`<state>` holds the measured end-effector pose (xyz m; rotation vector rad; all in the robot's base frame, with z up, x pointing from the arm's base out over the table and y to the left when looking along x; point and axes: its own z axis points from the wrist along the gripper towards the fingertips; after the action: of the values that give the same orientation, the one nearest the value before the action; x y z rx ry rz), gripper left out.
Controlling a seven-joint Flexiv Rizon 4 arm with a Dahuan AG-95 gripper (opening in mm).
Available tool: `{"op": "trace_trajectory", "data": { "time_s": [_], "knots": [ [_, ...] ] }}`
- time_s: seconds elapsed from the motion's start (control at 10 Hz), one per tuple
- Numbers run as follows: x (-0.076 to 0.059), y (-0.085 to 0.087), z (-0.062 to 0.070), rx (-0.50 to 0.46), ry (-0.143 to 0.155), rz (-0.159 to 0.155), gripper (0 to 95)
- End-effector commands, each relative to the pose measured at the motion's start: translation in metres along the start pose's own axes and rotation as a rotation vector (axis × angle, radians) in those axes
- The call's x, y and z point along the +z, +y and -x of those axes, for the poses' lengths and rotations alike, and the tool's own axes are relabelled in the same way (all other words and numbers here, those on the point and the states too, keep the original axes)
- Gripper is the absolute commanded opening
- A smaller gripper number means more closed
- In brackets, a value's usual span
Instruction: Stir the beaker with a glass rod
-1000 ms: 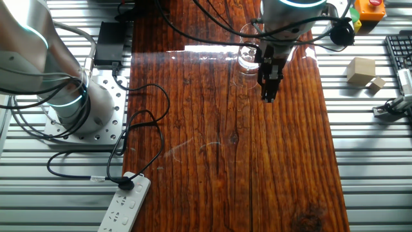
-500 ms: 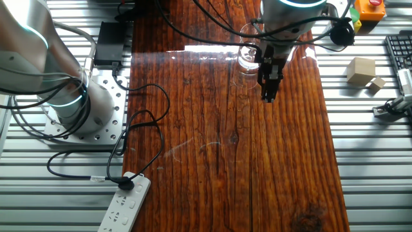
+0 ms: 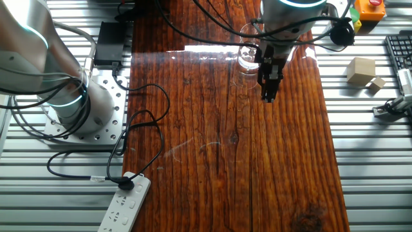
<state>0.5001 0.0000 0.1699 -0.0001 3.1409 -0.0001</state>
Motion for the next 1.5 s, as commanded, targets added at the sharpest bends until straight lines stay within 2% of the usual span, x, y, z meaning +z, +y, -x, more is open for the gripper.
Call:
{"op": "trace_trajectory", "data": {
  "time_s": [0.1,0.2,0.8,1.2,1.3,1.5],
  "knots": [
    [0.0,0.0,0.0,0.0,0.001,0.0,0.0],
    [-0.001,0.0,0.0,-0.119,-0.039,0.072,0.0],
    [-0.002,0.0,0.0,-0.118,-0.037,0.072,0.0],
    [-0.007,0.002,-0.001,-0.128,-0.05,0.073,0.0],
    [-0.011,0.011,0.0,-0.113,-0.051,0.073,0.0],
    [-0.011,0.032,0.011,-0.084,-0.062,0.07,0.0]
  ]
}}
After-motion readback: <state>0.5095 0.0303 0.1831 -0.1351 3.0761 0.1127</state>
